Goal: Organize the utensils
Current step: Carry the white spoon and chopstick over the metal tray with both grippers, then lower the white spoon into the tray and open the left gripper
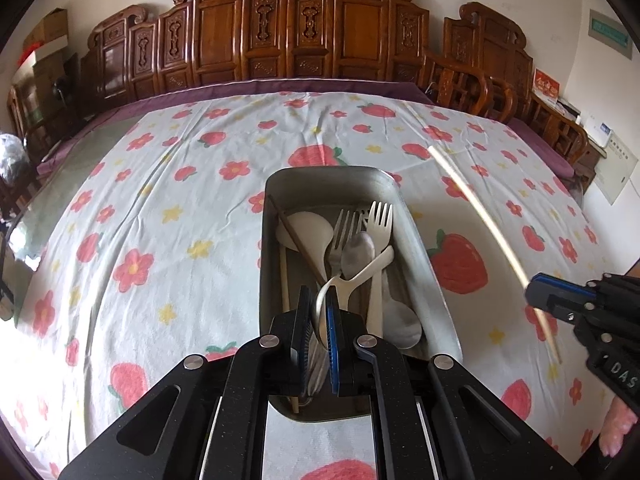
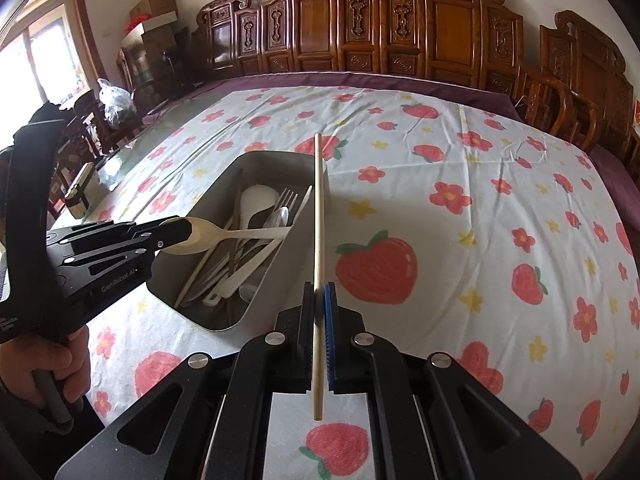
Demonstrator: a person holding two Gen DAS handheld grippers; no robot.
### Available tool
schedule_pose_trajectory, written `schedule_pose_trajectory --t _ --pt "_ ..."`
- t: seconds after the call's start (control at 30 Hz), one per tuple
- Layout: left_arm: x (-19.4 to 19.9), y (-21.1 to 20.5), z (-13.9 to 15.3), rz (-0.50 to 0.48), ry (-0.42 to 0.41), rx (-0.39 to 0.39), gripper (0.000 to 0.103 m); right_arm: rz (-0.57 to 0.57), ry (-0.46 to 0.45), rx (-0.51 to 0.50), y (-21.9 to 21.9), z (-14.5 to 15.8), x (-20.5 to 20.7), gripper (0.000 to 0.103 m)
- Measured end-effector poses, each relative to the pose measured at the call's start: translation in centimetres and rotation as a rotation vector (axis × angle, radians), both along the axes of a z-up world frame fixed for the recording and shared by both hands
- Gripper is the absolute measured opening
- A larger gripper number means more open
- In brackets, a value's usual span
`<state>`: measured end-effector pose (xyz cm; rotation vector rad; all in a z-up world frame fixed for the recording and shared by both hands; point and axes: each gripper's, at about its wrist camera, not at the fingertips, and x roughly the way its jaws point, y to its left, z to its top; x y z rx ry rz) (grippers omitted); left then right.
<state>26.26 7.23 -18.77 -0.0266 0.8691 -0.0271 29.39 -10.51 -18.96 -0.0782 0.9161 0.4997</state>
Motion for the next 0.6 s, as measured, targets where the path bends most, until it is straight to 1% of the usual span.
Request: schedule_pose_trajectory --t 0.37,0.4,0.5,0.6 --pt "-0.5 -0.3 0.5 -0.022 -0.005 -0.029 0.006 0.013 -0.001 0.007 1.2 0.1 0.0 0.006" --pt "-0.5 -0.3 0.6 -0.025 -0.005 -0.031 0.008 0.013 0.000 0.006 1.2 0.1 0.0 0.006" --pt "-0.7 -0.4 0.9 -0.033 -0.019 -0.039 0.018 0.013 0.001 0.005 1.3 0.2 0.1 0.006" --pt "-0.9 -0.4 1.4 -0.037 -0.039 -0.048 0.019 0.012 -0.001 0.004 1.3 0.2 0.1 0.006"
